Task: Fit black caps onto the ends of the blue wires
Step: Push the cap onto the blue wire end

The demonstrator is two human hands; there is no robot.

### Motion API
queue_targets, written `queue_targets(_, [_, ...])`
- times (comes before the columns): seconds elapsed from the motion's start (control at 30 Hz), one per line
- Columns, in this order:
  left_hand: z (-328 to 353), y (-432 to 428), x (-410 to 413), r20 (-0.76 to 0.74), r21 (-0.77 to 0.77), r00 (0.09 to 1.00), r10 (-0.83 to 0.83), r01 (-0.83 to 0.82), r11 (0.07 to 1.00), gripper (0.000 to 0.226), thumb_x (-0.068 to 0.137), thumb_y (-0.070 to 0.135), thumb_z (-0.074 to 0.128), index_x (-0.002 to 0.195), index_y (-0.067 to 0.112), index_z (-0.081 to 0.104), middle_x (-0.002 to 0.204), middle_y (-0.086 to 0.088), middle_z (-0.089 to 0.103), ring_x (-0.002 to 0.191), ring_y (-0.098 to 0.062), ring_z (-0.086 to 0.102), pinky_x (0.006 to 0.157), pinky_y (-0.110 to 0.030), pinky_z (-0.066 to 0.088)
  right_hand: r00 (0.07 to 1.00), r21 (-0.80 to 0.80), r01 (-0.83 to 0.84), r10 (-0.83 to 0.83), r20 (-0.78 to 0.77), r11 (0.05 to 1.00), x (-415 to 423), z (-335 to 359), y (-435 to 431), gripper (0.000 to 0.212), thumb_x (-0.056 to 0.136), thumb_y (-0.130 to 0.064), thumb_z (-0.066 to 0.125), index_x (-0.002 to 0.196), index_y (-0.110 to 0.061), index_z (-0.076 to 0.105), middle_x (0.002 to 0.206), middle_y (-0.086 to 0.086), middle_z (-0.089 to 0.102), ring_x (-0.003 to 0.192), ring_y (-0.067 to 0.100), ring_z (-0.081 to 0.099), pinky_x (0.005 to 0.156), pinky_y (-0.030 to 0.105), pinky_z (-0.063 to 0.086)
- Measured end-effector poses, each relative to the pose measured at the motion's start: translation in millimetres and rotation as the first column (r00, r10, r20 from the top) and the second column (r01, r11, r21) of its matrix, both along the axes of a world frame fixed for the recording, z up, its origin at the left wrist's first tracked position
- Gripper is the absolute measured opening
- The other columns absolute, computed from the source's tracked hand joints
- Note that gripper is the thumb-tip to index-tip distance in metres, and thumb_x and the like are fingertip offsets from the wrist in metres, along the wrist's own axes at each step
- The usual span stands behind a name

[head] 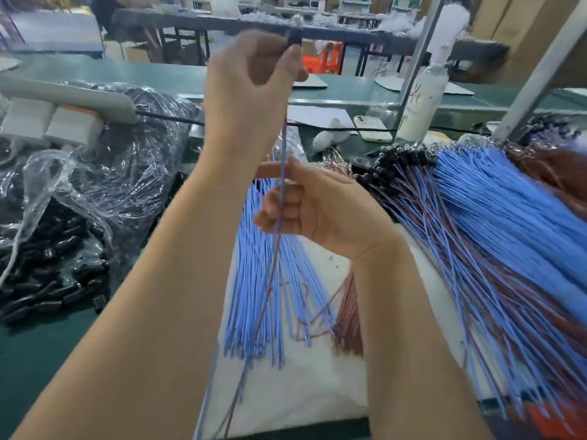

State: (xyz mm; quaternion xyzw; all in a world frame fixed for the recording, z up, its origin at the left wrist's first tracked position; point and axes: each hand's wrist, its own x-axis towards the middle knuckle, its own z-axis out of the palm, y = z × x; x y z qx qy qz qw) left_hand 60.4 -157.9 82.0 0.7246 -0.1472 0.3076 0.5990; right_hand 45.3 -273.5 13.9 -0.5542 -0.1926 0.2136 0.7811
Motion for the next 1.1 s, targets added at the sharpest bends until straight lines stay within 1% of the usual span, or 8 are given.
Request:
queue_targets(0.13, [20.9,-48.6,30.4,-0.237,-0.138,0.966,-0.1,0.069,0.988,0.032,0.098,0.014,0.045,0.068,0.009,0.054,0.043,0.017,0.051,0.058,0.007,0.047,0.06,-0.006,0.04,0.924,-0.138,0.364,-0.339,0.177,0.921,-24.4,37.3,-65.3,0.029,0.103,-0.023,0.039,0.098,-0.01,0.063,0.052,-0.007,0.034,0.041,0.009,0.035,0.04,0.016,0.03])
queue_targets(0.27, [5.6,-119.4,44.1,-0.308,-0.404,0.887,-0.344,0.206,0.891,0.015,0.097,0.017,0.051,0.09,0.007,0.06,0.073,0.004,0.057,0.06,0.001,0.052,0.055,-0.011,0.044,0.48,-0.445,0.866,-0.624,0.617,0.226,-32.0,42.1,-121.7,0.014,0.098,-0.024,0.047,0.09,-0.02,0.057,0.063,-0.006,0.056,0.053,0.012,0.049,0.052,0.024,0.038])
queue_targets(0.33, [-14.2,-156.2,39.2,-0.339,-0.451,0.839,-0.426,0.252,0.856,0.012,0.093,0.015,0.059,0.094,0.004,0.063,0.073,-0.005,0.061,0.055,-0.009,0.057,0.053,-0.022,0.047,0.394,-0.52,0.852,-0.583,0.71,-0.057,-24.9,24.1,-143.7,0.013,0.096,-0.021,0.051,0.102,-0.015,0.059,0.089,0.005,0.066,0.083,0.023,0.06,0.068,0.03,0.038])
queue_targets(0.53, [-107.1,-208.0,30.3,-0.593,0.034,0.766,-0.248,0.332,0.943,0.018,0.085,0.016,0.058,0.077,0.01,0.073,0.082,-0.015,0.072,0.083,-0.028,0.066,0.081,-0.039,0.053,0.392,-0.673,0.684,-0.636,0.665,-0.281,-5.2,-50.1,-167.1,0.02,0.091,-0.02,0.057,0.103,-0.011,0.07,0.108,0.015,0.069,0.106,0.033,0.06,0.081,0.035,0.044])
queue_targets(0.73, [-105.7,-192.0,40.6,-0.557,-0.183,0.741,-0.374,0.33,0.926,0.024,0.088,0.004,0.052,0.07,0.015,0.064,0.076,-0.009,0.068,0.08,-0.026,0.066,0.087,-0.047,0.053,0.188,-0.471,0.835,-0.657,0.73,-0.284,7.7,-38.0,-148.7,0.029,0.09,-0.019,0.056,0.117,-0.013,0.063,0.116,0.011,0.063,0.111,0.03,0.054,0.09,0.034,0.039])
queue_targets(0.83, [-92.4,-161.2,42.7,-0.481,-0.239,0.8,-0.359,0.274,0.932,0.025,0.089,0.0,0.049,0.078,0.018,0.063,0.075,-0.002,0.067,0.075,-0.018,0.064,0.081,-0.034,0.055,0.167,-0.331,0.934,-0.656,0.736,-0.133,16.1,-22.1,-108.5,0.022,0.089,-0.017,0.058,0.109,-0.013,0.065,0.109,0.008,0.065,0.104,0.026,0.057,0.09,0.033,0.041])
queue_targets(0.97, [-87.0,-95.8,46.8,-0.43,-0.313,0.868,-0.249,0.115,0.943,0.024,0.089,0.004,0.049,0.083,0.021,0.063,0.079,0.005,0.065,0.068,-0.003,0.061,0.06,-0.015,0.047,0.405,-0.374,0.907,-0.642,0.651,0.193,30.6,-19.3,-42.0,0.019,0.09,-0.016,0.059,0.105,-0.008,0.067,0.101,0.008,0.07,0.096,0.023,0.063,0.089,0.036,0.046])
queue_targets(1.1, [-92.6,-10.7,46.9,-0.444,-0.342,0.892,-0.082,-0.084,0.936,0.021,0.09,0.006,0.048,0.085,0.021,0.063,0.082,0.003,0.061,0.07,-0.008,0.054,0.067,-0.021,0.045,0.624,-0.519,0.78,-0.502,0.599,0.349,44.0,-31.7,18.5,0.018,0.088,-0.014,0.06,0.102,-0.008,0.069,0.098,0.008,0.071,0.093,0.023,0.064,0.084,0.029,0.045])
